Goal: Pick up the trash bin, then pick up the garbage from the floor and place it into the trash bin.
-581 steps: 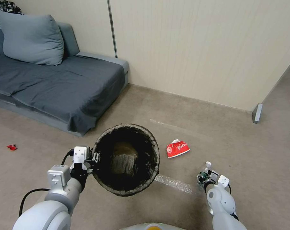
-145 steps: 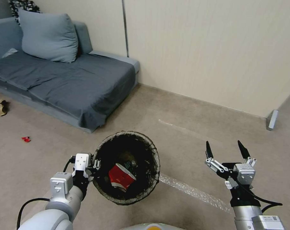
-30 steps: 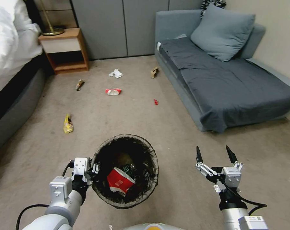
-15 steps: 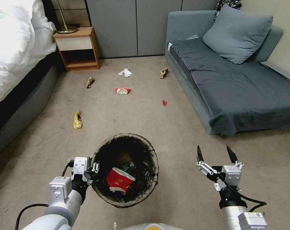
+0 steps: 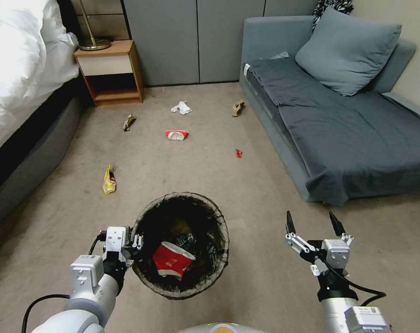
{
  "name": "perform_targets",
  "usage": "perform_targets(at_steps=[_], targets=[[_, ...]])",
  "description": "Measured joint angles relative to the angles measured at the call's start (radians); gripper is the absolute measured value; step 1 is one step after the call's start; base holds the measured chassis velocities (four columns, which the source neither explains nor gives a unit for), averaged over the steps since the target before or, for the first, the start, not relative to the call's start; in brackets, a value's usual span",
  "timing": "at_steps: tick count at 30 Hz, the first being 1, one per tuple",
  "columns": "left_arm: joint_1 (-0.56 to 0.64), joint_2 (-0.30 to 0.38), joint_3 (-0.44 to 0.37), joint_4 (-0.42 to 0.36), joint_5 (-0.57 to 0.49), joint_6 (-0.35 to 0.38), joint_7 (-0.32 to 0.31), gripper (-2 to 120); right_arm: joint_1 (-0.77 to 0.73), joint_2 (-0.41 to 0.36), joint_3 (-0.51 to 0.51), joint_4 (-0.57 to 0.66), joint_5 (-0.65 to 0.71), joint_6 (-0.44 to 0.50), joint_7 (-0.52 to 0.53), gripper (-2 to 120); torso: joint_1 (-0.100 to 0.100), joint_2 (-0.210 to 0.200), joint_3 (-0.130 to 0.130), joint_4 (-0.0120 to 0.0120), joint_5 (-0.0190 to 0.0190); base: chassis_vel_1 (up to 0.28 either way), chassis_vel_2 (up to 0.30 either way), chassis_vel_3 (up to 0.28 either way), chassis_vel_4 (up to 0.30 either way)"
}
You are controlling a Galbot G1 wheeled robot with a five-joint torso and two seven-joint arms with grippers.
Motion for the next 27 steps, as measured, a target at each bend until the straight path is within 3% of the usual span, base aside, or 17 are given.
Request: perform_targets(at_steps=[27], targets=[[-0.002, 0.0, -0.002, 0.0, 0.0, 0.0, 0.0, 2, 0.003, 0.002, -0.002, -0.01, -0.001, 0.003, 0.0, 100, 0.0, 0.0, 0.0, 0.0002, 0.0, -0.107, 0.107, 0.104, -0.105]])
